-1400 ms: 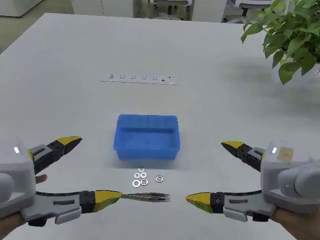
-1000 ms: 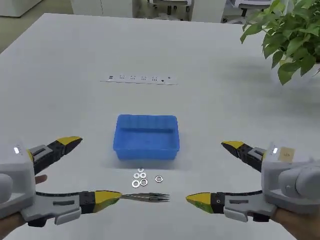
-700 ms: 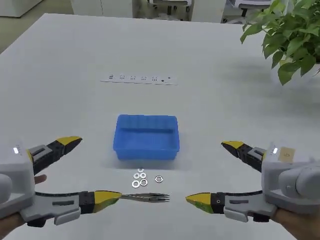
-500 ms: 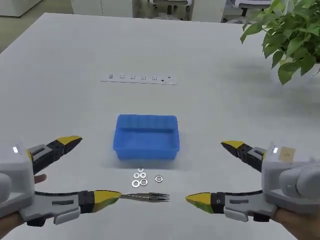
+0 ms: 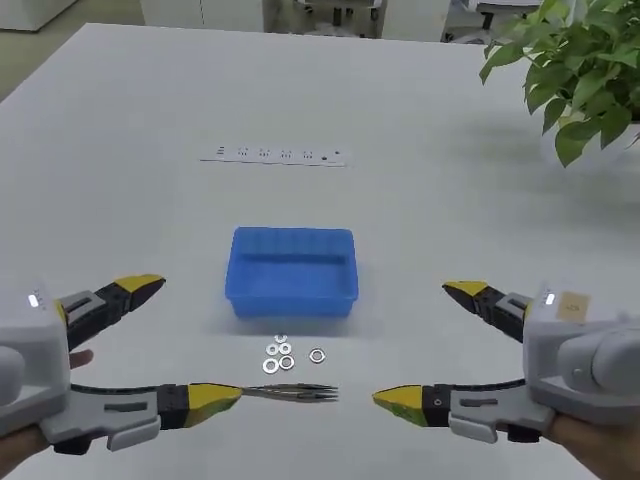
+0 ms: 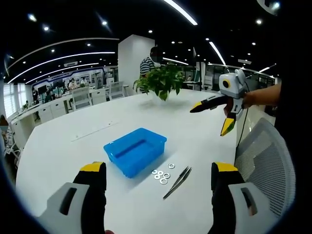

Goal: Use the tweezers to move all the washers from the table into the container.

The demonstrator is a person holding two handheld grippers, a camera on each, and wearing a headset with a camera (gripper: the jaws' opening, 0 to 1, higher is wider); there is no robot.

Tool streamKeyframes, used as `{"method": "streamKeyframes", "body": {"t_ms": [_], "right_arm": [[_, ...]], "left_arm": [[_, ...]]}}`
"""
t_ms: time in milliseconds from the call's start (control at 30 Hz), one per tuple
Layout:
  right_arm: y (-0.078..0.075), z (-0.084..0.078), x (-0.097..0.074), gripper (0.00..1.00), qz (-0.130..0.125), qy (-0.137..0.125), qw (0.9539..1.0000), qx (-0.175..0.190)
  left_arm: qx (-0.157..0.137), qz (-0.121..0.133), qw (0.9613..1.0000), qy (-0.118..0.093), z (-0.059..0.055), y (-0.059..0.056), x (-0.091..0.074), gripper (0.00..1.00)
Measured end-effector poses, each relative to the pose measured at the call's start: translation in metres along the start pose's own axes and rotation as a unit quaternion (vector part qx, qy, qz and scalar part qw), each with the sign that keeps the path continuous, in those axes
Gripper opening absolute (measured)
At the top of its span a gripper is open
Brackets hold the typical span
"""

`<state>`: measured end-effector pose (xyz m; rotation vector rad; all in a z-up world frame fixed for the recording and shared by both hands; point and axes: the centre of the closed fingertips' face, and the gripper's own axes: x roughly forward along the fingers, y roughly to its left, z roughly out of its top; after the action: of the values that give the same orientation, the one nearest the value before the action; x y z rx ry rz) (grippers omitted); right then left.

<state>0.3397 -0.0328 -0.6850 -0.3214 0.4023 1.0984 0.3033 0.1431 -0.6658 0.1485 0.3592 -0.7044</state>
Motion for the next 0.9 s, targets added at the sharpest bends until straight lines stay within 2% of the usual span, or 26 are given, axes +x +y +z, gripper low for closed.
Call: {"method": "streamKeyframes", "body": {"t_ms": [400, 567, 900], "right_arm": [[-0.0021, -0.0019, -0.003, 0.92, 0.002, 0.006, 1.0, -0.002], [-0.003, -0.0065, -0.005, 0.92, 0.003, 0.021, 0.9997, -0.01], [-0.0047, -0.0045, -0.0075, 0.92, 0.005, 0.024, 0.9996, -0.015]], "left_arm": [[0.003, -0.005, 0.9999, 0.009, -0.0021, -0.0019, 0.0014, 0.94], [0.007, -0.008, 0.9999, 0.011, -0.0009, -0.0018, 0.0014, 0.94], [0.01, -0.013, 0.9997, 0.019, -0.0028, -0.0006, 0.0004, 0.92]]}}
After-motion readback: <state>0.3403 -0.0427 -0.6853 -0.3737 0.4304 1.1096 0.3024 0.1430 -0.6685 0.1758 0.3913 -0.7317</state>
